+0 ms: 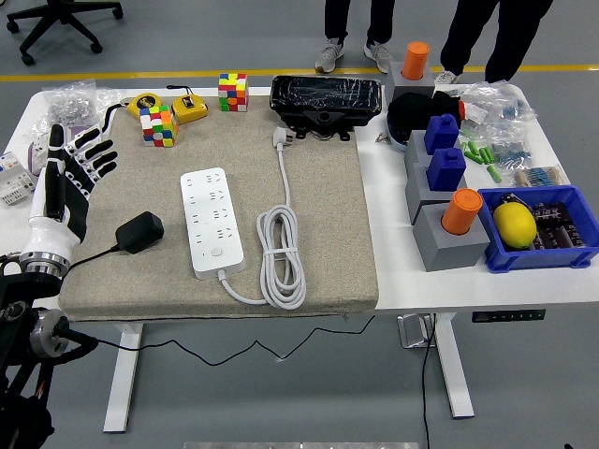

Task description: Pick up the plug,place it near the board,insert it into the board,press the button

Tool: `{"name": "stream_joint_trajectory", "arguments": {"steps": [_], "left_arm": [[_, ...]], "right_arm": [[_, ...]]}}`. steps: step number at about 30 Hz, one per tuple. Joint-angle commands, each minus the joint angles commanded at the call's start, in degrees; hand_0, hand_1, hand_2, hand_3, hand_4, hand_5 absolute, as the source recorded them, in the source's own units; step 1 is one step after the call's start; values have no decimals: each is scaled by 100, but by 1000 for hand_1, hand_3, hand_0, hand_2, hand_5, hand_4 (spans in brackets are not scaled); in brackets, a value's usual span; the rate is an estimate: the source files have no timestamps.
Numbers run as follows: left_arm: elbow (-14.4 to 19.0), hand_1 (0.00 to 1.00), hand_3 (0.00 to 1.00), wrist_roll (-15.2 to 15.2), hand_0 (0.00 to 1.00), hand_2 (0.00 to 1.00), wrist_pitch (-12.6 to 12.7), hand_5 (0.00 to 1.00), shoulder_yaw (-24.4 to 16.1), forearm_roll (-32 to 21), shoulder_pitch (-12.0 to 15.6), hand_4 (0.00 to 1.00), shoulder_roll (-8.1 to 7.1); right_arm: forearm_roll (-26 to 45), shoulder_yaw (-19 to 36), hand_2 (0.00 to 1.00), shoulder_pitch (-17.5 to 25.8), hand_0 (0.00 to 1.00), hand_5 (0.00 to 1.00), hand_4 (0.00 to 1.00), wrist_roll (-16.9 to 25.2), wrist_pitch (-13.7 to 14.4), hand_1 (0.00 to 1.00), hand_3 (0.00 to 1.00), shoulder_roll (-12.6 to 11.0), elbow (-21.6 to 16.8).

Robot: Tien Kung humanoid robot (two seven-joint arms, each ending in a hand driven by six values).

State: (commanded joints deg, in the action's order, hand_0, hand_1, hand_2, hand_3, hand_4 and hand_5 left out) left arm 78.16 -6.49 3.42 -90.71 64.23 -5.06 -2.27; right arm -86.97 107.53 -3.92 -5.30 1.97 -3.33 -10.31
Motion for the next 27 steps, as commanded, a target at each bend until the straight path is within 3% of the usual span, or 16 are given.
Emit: {"name": "stream_joint_trajectory", "arguments": {"steps": [27], "left_arm": [[7,730,754,54,742,729,63,998,69,222,14,975,-8]], "right_arm": [[5,-12,715,-5,799,998,998,-3,9,717,763,-2,0]]}}
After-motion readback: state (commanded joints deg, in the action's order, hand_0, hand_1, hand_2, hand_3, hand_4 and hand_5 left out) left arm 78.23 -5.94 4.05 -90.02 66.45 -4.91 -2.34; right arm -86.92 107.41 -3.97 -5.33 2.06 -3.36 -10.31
